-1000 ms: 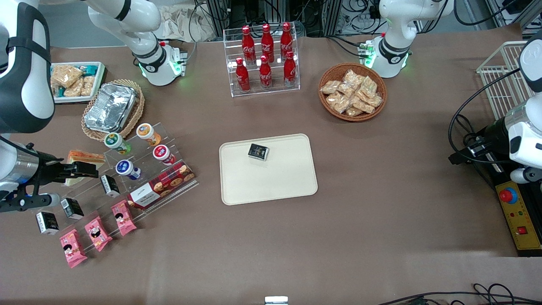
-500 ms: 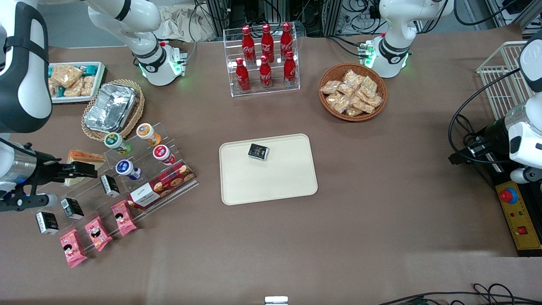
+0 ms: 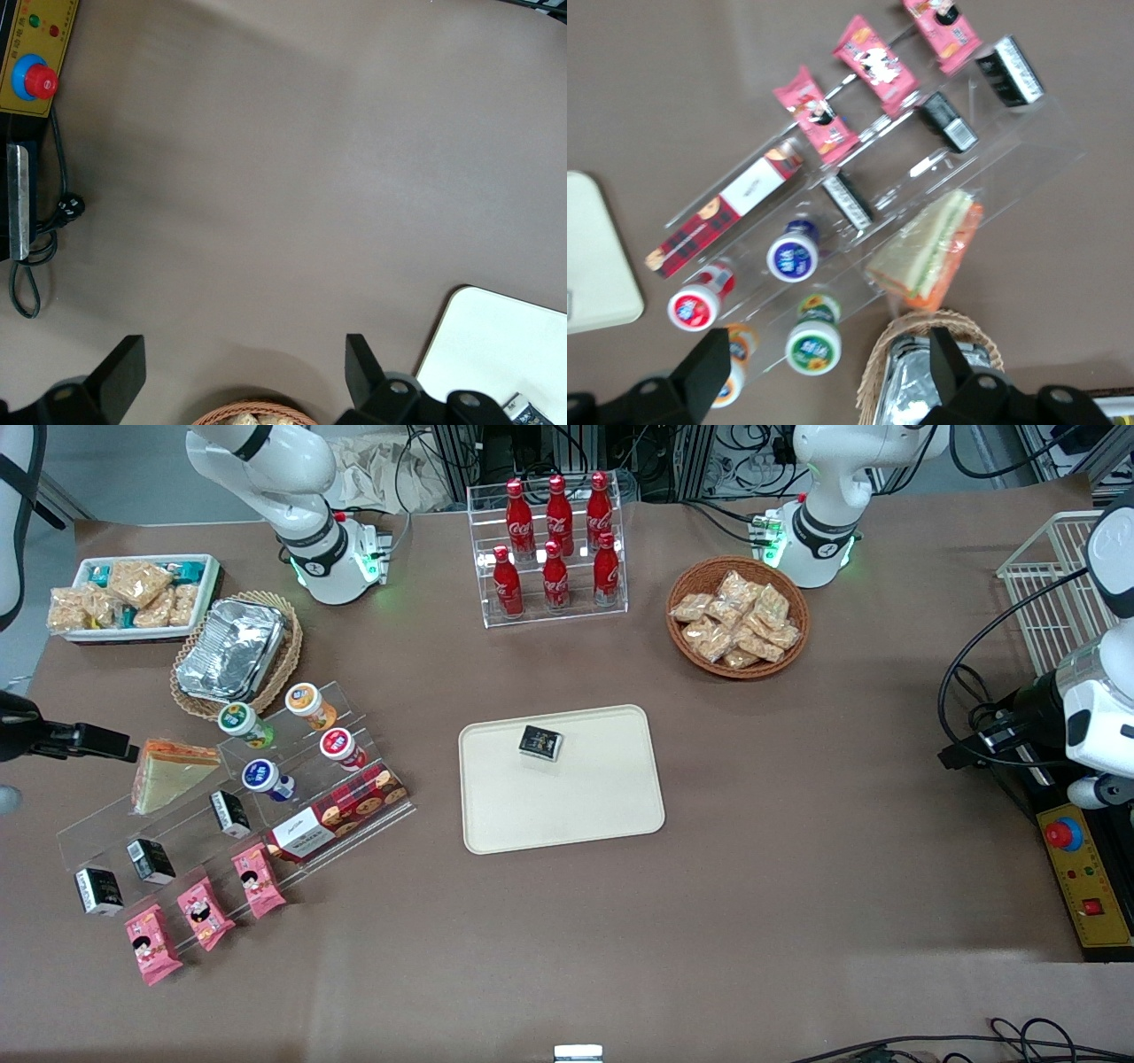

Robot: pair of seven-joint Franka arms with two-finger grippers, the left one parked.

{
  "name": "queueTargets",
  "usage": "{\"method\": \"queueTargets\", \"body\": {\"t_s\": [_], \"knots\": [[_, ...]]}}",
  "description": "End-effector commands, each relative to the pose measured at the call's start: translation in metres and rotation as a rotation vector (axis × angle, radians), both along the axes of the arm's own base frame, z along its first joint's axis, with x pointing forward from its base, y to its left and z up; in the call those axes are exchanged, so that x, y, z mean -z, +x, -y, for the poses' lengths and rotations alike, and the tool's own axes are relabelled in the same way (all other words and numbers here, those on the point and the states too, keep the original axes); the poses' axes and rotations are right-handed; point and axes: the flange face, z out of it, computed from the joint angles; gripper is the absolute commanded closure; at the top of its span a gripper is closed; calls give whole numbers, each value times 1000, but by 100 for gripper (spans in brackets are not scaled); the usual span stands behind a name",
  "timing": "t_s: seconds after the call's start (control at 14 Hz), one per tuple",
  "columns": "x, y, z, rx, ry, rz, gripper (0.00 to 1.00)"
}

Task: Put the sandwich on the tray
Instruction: 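Lower the right gripper around the wrapped sandwich and close it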

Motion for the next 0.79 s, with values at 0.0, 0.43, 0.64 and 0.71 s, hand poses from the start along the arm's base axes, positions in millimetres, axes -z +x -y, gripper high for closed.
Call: {"method": "queueTargets", "body": {"t_s": [0.0,0.43,0.64,0.71], "knots": [[27,-45,17,22,-8,57,0],[90,-69,60,126,15,58,0],[113,-59,73,237,58,60,0],[114,-58,75,293,58,65,0]]}}
